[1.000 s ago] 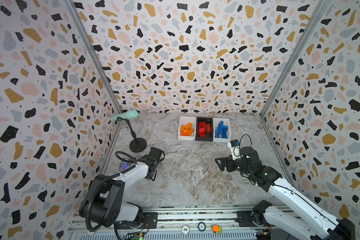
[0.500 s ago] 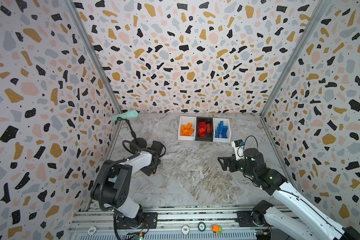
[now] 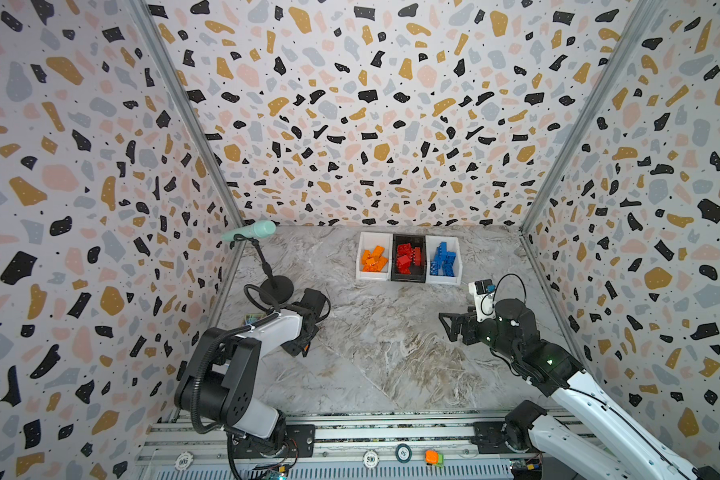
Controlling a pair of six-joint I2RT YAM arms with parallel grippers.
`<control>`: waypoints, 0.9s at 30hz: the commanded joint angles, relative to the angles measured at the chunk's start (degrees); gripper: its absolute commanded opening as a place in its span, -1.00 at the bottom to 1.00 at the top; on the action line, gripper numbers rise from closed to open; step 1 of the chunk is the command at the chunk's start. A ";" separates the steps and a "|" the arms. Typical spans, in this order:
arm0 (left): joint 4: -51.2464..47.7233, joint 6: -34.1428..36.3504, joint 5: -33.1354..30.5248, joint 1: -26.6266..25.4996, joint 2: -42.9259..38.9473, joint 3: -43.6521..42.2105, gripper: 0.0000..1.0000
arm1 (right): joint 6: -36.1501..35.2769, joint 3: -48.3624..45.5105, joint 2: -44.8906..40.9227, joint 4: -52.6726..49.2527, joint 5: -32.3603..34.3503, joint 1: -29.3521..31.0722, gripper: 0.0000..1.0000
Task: Sort the legos into containers by color
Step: 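Return the left gripper to the last orange brick and grasp it, then carry the last orange brick with the left gripper into the white bin and release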
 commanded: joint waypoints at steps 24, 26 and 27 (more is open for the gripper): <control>-18.07 12.02 -8.25 -16.06 18.58 37.43 -0.28 | 0.80 3.03 0.91 -5.42 2.66 -0.17 0.99; -18.91 13.15 -9.19 -16.20 20.87 42.84 -0.28 | 0.70 3.54 1.15 -6.06 3.12 -0.19 0.99; -19.00 13.87 -9.59 -16.21 21.98 45.49 -0.28 | 0.71 3.92 1.31 -6.36 3.23 -0.18 0.99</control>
